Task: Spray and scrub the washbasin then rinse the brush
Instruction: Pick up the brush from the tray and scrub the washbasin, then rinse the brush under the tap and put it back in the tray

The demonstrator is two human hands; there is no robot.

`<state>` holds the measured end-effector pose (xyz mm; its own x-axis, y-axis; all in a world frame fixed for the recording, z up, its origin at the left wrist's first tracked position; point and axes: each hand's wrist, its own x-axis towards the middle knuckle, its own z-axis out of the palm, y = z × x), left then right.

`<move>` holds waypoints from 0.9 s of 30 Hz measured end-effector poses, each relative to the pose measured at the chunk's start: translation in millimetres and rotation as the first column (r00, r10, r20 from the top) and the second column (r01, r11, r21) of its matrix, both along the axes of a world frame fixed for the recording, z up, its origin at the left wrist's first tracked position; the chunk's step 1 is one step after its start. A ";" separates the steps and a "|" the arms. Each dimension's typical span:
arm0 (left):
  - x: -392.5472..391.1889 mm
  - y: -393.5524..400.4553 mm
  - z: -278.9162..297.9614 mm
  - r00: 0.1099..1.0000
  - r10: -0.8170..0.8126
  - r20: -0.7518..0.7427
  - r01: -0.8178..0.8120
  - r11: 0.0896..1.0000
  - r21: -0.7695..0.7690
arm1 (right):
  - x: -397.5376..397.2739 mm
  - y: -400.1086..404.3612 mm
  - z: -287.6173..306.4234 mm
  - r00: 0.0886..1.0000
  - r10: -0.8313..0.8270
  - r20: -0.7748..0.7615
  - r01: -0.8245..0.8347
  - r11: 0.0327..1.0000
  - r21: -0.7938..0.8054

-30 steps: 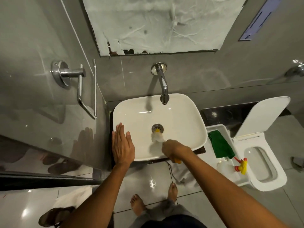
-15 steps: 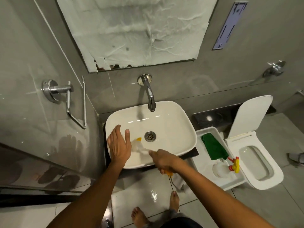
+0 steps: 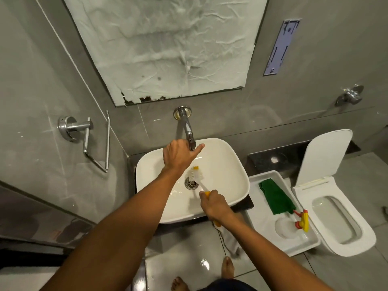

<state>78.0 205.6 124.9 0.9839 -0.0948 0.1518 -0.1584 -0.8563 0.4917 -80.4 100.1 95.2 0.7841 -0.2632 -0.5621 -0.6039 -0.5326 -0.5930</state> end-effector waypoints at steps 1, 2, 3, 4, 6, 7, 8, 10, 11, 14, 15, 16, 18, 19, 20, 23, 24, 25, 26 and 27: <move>2.7 -2.7 2.3 0.999 0.021 -0.030 -0.021 1.000 0.012 | -0.7 0.5 -1.1 1.000 -0.008 0.002 0.008 1.000 0.003; 5.0 -5.4 4.1 0.997 0.051 -0.056 -0.049 0.998 0.029 | -1.3 0.7 -1.4 1.000 -0.011 -0.001 0.011 1.000 0.003; 7.0 -7.8 5.3 0.994 0.081 -0.074 -0.077 0.996 0.049 | -1.8 1.0 -1.7 1.000 -0.008 -0.004 0.008 1.000 -0.001; 8.6 -10.0 6.6 0.990 0.110 -0.089 -0.105 0.993 0.060 | -2.6 1.2 -2.0 1.000 -0.005 -0.003 0.005 1.000 -0.005; 9.4 -15.0 8.8 0.983 0.154 -0.104 -0.149 0.987 0.053 | -4.3 1.7 -2.9 1.000 0.004 0.000 -0.004 1.000 -0.004; 8.6 -17.8 9.7 0.980 0.169 -0.109 -0.165 0.985 0.047 | -5.2 2.1 -3.5 1.000 0.007 -0.003 -0.007 1.000 -0.001; 7.2 -20.7 11.0 0.977 0.179 -0.117 -0.175 0.983 0.046 | -6.0 2.3 -4.2 1.000 0.010 -0.007 -0.010 1.000 0.000; 5.0 -25.6 12.2 0.972 0.191 -0.137 -0.183 0.981 0.065 | -8.0 2.8 -6.5 1.000 0.010 -0.013 -0.010 1.000 0.000; 5.4 -26.9 13.3 0.971 0.192 -0.145 -0.181 0.980 0.083 | -8.7 3.5 -7.7 1.000 0.008 -0.011 -0.008 1.000 0.001; 11.0 -24.0 16.5 0.971 0.156 -0.182 -0.131 0.981 0.142 | -12.0 3.6 -11.2 1.000 0.000 0.008 0.000 1.000 0.022; 13.7 -20.4 16.9 0.971 0.125 -0.204 -0.097 0.985 0.143 | -13.0 2.9 -13.1 1.000 -0.002 0.013 0.002 0.999 0.033; 16.1 -15.9 17.1 0.970 0.086 -0.227 -0.055 0.989 0.139 | -14.3 1.6 -14.9 1.000 -0.001 0.019 0.000 0.999 0.041; 21.1 -5.3 15.2 0.964 -0.008 -0.267 0.042 0.992 0.122 | -16.9 -0.8 -17.1 0.999 0.005 0.036 -0.007 0.999 0.048; 24.2 -0.1 13.7 0.957 -0.058 -0.284 0.089 0.991 0.099 | -18.1 -1.9 -17.9 0.999 0.004 0.045 -0.007 0.999 0.053; 27.1 4.8 13.1 0.948 -0.104 -0.302 0.132 0.988 0.075 | -19.1 -2.6 -18.8 0.999 0.000 0.053 -0.003 0.998 0.062; 37.4 16.2 17.6 0.903 -0.221 -0.369 0.244 0.970 0.017 | -19.9 -4.9 -21.0 0.997 0.015 0.082 -0.020 0.998 0.065; 40.0 19.1 18.9 0.886 -0.249 -0.390 0.273 0.962 0.004 | -20.1 -5.5 -21.8 0.995 0.026 0.093 -0.032 0.998 0.059; 41.8 21.2 19.1 0.875 -0.270 -0.402 0.292 0.957 -0.008 | -20.5 -6.0 -22.4 0.994 0.039 0.104 -0.044 0.998 0.055; 43.0 21.7 18.6 0.870 -0.285 -0.403 0.303 0.953 -0.019 | -21.4 -7.1 -22.6 0.992 0.055 0.114 -0.061 0.997 0.047; 43.4 21.9 17.0 0.869 -0.292 -0.398 0.308 0.951 -0.025 | -22.2 -7.9 -23.5 0.990 0.073 0.123 -0.079 0.996 0.037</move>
<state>121.4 227.5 141.9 0.8848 -0.3931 -0.2504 -0.2120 -0.8178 0.5350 -102.6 92.2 71.6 0.8641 -0.1784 -0.4707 -0.4847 -0.5473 -0.6823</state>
